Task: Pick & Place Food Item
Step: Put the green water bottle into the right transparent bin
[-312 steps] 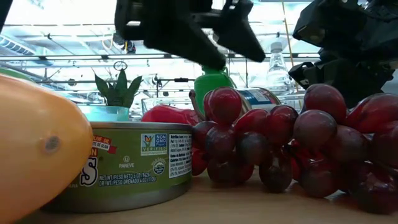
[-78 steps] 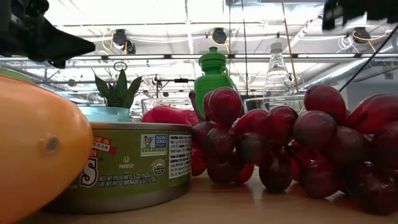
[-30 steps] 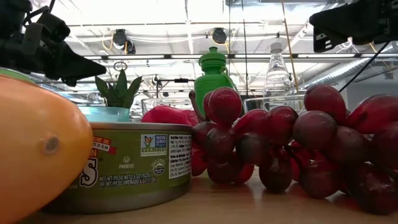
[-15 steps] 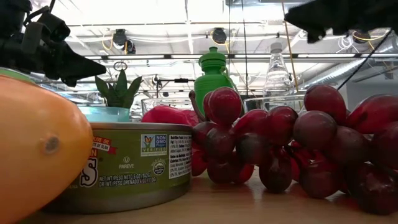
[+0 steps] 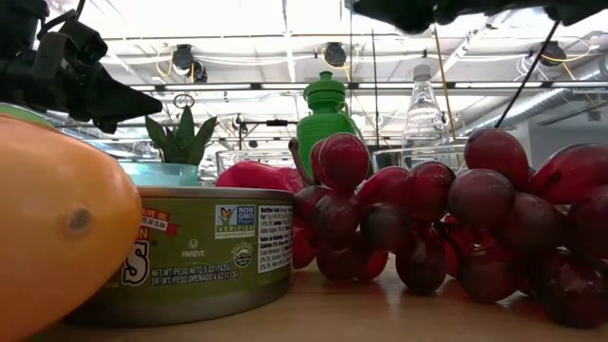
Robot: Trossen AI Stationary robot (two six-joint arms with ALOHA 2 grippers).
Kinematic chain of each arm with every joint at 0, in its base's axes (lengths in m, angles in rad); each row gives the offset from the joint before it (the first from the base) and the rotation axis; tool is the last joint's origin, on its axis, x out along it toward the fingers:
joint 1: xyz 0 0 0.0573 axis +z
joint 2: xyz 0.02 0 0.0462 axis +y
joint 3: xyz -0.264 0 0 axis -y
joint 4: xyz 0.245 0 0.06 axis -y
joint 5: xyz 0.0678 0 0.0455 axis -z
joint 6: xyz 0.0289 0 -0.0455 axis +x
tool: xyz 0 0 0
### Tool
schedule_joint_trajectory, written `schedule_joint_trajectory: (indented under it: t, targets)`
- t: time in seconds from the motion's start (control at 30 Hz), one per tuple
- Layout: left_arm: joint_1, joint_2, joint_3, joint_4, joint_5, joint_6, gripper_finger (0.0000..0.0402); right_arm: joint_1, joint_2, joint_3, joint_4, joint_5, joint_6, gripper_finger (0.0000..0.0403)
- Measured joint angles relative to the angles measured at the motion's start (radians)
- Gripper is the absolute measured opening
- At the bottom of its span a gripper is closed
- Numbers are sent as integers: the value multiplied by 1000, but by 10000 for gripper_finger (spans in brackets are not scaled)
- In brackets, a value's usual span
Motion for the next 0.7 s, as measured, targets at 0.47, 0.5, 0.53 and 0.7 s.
schedule_joint_trajectory:
  t: [0.47, 0.5, 0.53, 0.7]
  targets:
    - [0, 0, 0, 0, 1, -4, 49, -191, 148, 0, 128, -168, 179, 397]
    - [0, 0, 0, 0, 1, -4, 49, -194, 157, 0, 135, -180, 179, 397]
    - [0, 0, 0, 0, 1, -4, 49, -196, 163, 0, 137, -180, 181, 397]
    - [0, 0, 0, -1, 2, -6, 49, -218, 192, -1, 140, -179, 207, 399]
